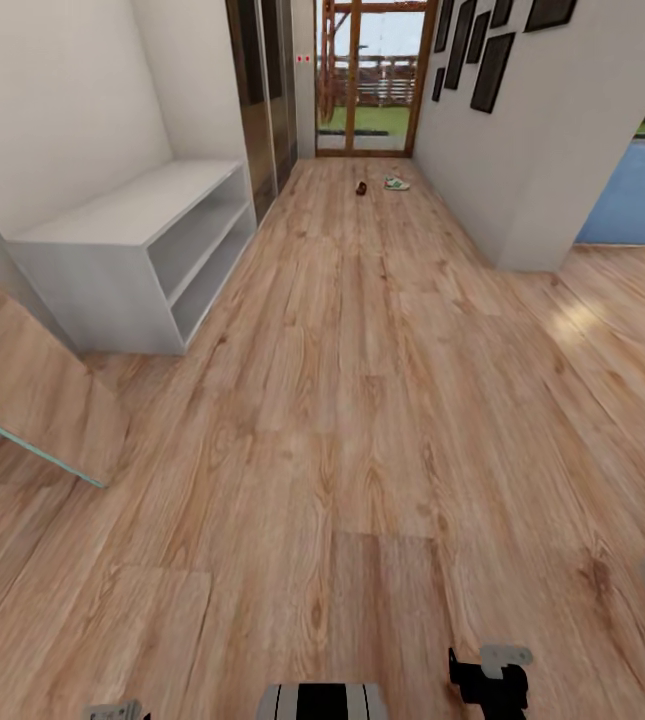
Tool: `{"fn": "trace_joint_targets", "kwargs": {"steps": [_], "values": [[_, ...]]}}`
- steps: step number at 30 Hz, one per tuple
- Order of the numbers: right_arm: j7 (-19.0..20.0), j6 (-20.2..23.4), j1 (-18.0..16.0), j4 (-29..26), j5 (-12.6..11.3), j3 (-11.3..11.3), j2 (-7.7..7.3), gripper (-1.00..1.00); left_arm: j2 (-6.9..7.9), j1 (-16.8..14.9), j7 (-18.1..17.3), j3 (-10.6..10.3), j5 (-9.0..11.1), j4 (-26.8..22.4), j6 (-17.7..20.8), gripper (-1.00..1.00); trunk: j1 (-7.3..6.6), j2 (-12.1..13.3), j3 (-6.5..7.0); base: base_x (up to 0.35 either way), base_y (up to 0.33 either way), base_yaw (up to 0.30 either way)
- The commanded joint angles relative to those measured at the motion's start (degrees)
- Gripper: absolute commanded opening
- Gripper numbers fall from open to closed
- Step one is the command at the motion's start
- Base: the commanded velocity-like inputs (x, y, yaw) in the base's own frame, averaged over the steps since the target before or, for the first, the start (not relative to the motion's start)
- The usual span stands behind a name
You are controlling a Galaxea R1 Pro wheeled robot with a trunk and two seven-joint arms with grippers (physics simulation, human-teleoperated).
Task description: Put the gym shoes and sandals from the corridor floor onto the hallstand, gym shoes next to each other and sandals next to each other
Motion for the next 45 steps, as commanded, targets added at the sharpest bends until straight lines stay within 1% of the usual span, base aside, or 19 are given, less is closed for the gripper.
{"fn": "trace_joint_targets", "kwargs": {"steps": [1,39,45], "values": [[-0.3,-0.2,0.0,0.1,0.6,-0.3,0.00,1.00,0.00,0.0,-0.3,0.5,-0.4,0.0,-0.2,1.00,0.03,0.0,-0.04,0.338,0.000,0.000],[-0.3,-0.2,0.0,0.1,0.6,-0.3,-0.05,1.00,0.00,0.0,-0.3,0.5,-0.4,0.0,-0.2,1.00,0.03,0.0,-0.04,0.338,0.000,0.000],[-0.3,-0.2,0.0,0.1,0.5,-0.3,-0.03,1.00,0.00,0.0,-0.3,0.5,-0.4,0.0,-0.2,1.00,0.03,0.0,-0.04,0.338,0.000,-0.128]]}}
